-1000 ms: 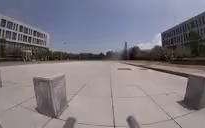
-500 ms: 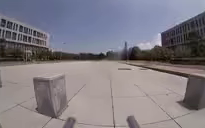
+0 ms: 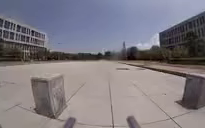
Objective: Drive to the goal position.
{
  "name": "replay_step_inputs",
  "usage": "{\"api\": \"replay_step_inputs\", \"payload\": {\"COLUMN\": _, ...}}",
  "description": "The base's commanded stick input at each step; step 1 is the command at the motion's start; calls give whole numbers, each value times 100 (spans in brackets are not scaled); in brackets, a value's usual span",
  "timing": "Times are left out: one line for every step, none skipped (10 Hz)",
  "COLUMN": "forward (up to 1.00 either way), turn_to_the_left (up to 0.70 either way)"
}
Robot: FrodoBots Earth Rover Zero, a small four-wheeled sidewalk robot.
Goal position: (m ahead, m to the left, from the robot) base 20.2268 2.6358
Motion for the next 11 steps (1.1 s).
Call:
{"api": "replay_step_inputs", "payload": {"forward": 0, "turn_to_the_left": -45}}
{"api": "replay_step_inputs", "payload": {"forward": 0, "turn_to_the_left": -45}}
{"api": "replay_step_inputs", "payload": {"forward": 0, "turn_to_the_left": -45}}
{"api": "replay_step_inputs", "payload": {"forward": 0, "turn_to_the_left": -45}}
{"api": "replay_step_inputs", "payload": {"forward": 0, "turn_to_the_left": -45}}
{"api": "replay_step_inputs", "payload": {"forward": 0, "turn_to_the_left": 0}}
{"api": "replay_step_inputs", "payload": {"forward": 0, "turn_to_the_left": 0}}
{"api": "replay_step_inputs", "payload": {"forward": 0, "turn_to_the_left": 0}}
{"api": "replay_step_inputs", "payload": {"forward": 0, "turn_to_the_left": 0}}
{"api": "replay_step_inputs", "payload": {"forward": 100, "turn_to_the_left": 0}}
{"api": "replay_step_inputs", "payload": {"forward": 100, "turn_to_the_left": 0}}
